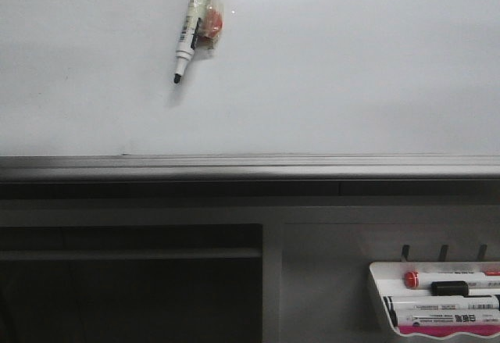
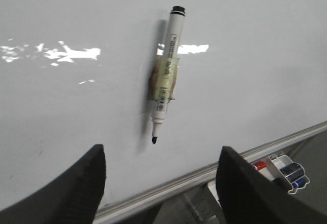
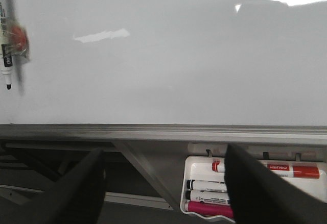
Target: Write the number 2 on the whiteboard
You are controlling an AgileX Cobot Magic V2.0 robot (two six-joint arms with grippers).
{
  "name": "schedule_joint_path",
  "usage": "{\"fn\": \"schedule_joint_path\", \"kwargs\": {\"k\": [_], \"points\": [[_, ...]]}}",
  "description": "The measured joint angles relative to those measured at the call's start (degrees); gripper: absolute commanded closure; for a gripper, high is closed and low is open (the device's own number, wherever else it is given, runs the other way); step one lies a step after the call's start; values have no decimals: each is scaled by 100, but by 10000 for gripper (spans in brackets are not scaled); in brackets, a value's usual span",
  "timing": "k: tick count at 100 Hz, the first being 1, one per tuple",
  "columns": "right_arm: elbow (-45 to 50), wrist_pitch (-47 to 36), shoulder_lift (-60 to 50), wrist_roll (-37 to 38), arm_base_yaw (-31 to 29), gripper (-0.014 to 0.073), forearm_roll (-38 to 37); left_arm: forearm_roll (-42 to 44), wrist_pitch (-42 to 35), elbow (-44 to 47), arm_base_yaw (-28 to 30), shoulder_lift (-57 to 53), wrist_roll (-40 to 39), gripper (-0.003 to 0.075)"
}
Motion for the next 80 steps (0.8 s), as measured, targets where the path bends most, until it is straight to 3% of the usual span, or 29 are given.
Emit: {"fn": "schedule_joint_path", "kwargs": {"k": [13,45,80], "points": [[0,9,0,0,0,151,0,230,-653,-285,-385,841,0,283],[0,9,0,0,0,151,2,409,-878,-1253,-428,2425,0,288],[0,9,0,0,0,151,12,657,-1011,-1576,-428,3058,0,442]]}}
